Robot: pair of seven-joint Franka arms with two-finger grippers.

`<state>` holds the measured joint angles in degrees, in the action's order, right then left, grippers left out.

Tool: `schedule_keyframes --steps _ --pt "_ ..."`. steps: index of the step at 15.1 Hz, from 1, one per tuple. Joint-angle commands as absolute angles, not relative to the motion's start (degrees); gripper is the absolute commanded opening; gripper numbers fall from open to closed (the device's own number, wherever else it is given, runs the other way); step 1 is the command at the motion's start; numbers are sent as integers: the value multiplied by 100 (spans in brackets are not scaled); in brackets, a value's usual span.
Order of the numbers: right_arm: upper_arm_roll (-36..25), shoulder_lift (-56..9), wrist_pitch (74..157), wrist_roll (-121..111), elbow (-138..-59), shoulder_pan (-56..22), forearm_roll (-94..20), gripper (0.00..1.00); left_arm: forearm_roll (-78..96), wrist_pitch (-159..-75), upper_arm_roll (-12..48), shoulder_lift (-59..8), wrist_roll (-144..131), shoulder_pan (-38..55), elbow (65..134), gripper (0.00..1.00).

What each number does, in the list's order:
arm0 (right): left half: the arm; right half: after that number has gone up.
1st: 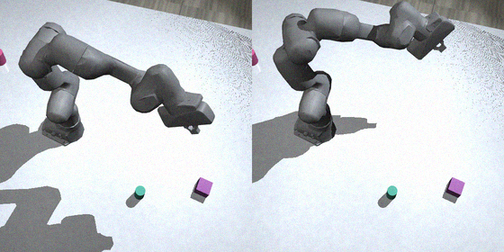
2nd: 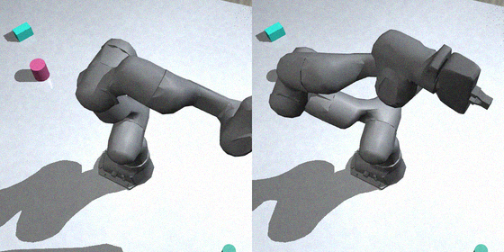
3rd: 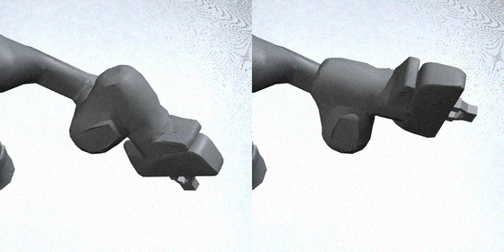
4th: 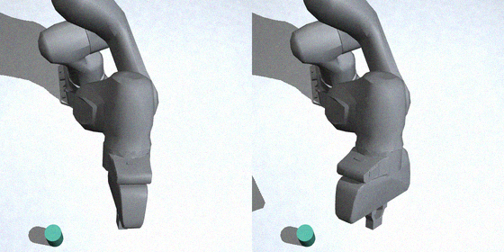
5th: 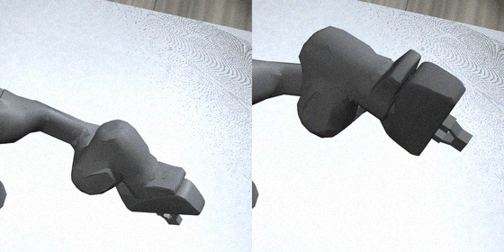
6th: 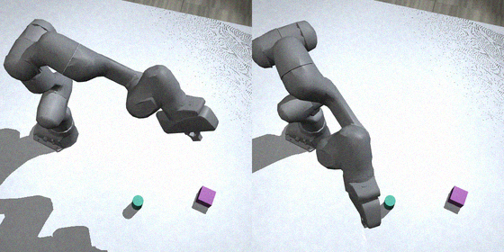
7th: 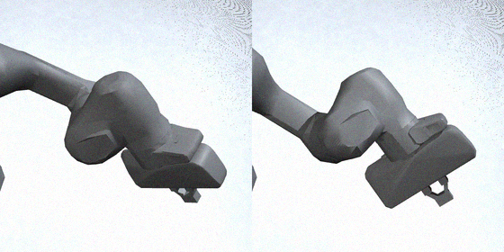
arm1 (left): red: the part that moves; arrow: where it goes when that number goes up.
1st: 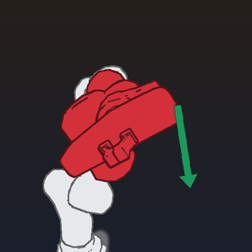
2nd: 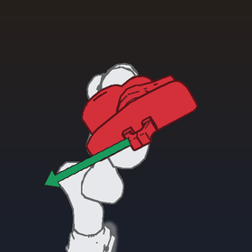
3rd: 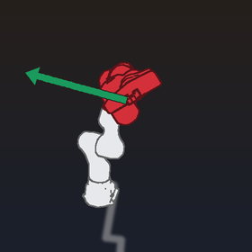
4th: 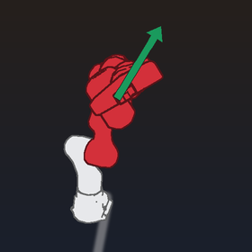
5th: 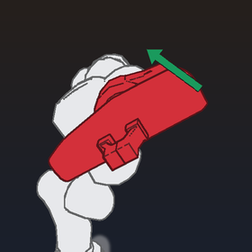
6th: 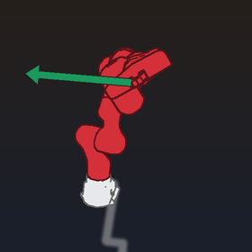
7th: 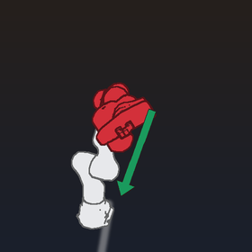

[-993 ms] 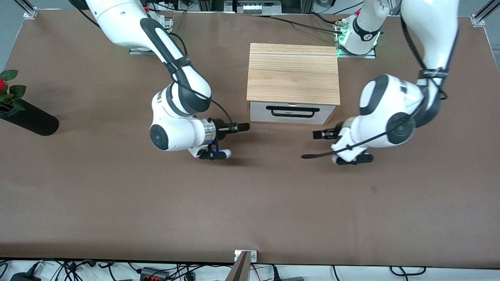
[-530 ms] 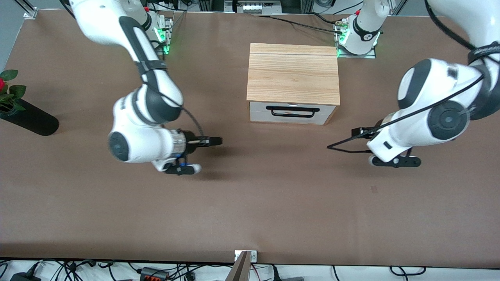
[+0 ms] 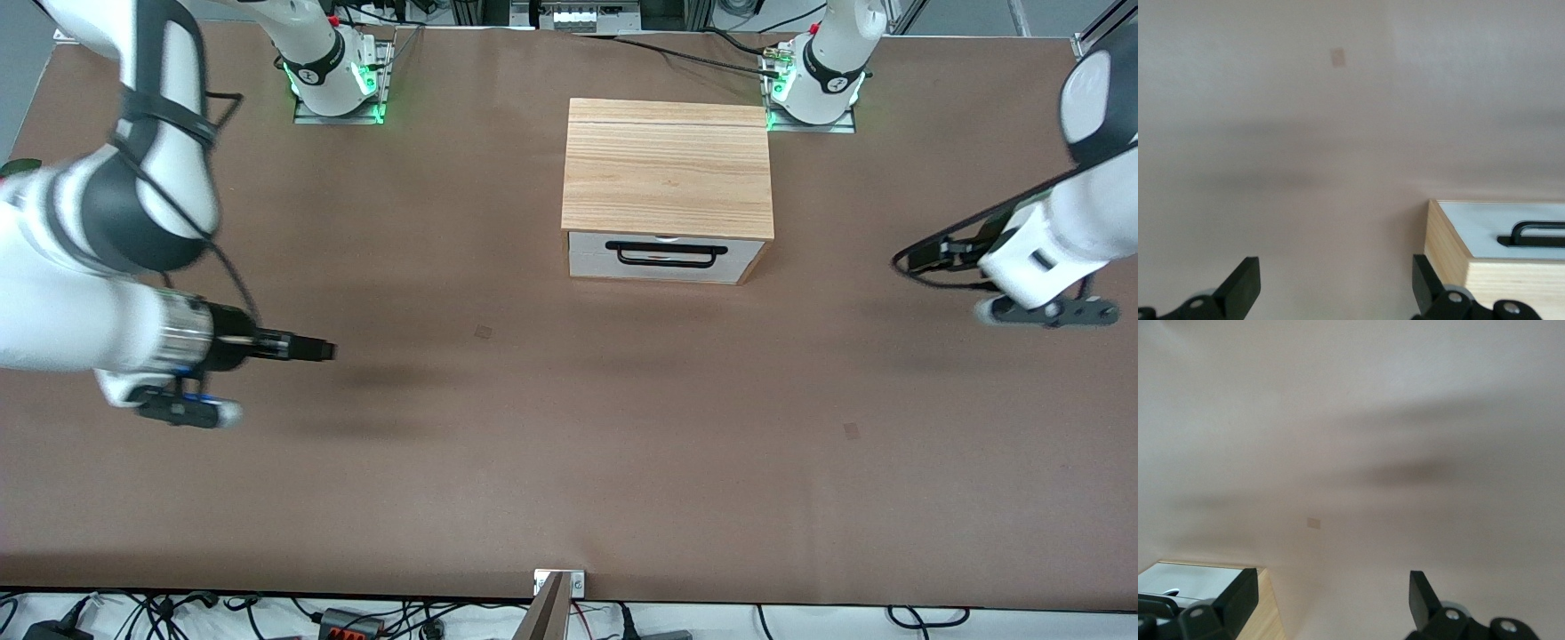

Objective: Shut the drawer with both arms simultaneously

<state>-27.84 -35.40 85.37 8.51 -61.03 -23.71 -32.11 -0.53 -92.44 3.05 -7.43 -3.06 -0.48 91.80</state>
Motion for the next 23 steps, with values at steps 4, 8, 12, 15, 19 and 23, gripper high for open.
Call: schedule_keyframes --steps 4,8,12,15,19,23 --pt "-3865 -3007 8289 756 -6108 -2425 -2841 100 -9 -10213 97 325 -272 18 10547 100" --pt "-3955 -2576 7595 756 -6327 -2601 -2004 100 -9 -10222 97 431 -334 79 10556 100" --pt "-3946 -2259 8023 -23 -6802 -2927 -1355 100 -9 -10160 105 352 -369 18 10485 100" --pt "-4042 -2189 8042 -543 -6864 -2857 -1336 100 26 -10152 123 325 -273 9 10459 100" --pt "-4087 -1996 8051 -615 -7119 -2865 -1327 100 35 -10125 167 316 -272 17 10441 100" --pt "-3694 -1181 8602 -677 -8135 -2796 -810 100 35 -10055 167 316 -272 9 10433 100"
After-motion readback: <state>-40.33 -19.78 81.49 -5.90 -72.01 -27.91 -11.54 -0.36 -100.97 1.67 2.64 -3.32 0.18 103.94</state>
